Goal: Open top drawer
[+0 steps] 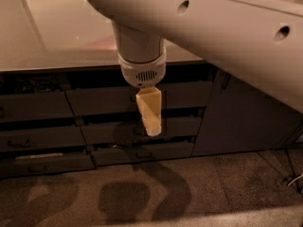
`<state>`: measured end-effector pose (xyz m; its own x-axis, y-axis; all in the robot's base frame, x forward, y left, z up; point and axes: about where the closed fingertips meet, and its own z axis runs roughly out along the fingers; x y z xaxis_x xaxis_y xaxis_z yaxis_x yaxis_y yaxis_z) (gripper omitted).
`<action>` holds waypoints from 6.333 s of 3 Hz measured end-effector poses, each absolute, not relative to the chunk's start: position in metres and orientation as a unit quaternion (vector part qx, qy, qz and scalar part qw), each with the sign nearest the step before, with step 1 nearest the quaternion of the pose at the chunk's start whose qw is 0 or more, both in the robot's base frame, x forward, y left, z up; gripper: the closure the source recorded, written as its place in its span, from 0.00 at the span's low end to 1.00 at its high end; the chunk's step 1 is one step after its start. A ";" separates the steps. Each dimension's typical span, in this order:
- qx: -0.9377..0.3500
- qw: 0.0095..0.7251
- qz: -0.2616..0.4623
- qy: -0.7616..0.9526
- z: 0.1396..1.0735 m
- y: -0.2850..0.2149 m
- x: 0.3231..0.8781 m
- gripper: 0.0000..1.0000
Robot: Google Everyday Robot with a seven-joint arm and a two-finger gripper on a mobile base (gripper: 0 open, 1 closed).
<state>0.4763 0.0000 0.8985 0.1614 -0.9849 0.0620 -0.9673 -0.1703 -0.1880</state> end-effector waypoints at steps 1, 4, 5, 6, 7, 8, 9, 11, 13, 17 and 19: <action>-0.767 0.076 -0.109 0.627 0.896 -0.003 0.469 0.00; -0.784 0.148 -0.186 0.573 0.886 -0.006 0.435 0.00; -0.789 0.181 -0.156 0.566 0.885 -0.008 0.436 0.00; -0.756 0.251 -0.121 0.592 0.881 -0.056 0.456 0.00; -0.755 0.296 -0.116 0.573 0.893 -0.045 0.464 0.00; -0.756 0.293 -0.116 0.573 0.892 -0.044 0.464 0.00; -0.755 0.287 -0.120 0.577 0.892 -0.045 0.468 0.00; -0.720 0.290 -0.083 0.626 0.861 -0.104 0.540 0.00; -0.715 0.265 -0.067 0.644 0.845 -0.115 0.566 0.00; -0.711 0.189 -0.021 0.677 0.760 -0.143 0.630 0.00; -0.719 0.197 -0.053 0.665 0.762 -0.140 0.627 0.00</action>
Offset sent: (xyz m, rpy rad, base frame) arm -0.0555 -0.0080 -0.0182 0.0000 -0.4184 0.2243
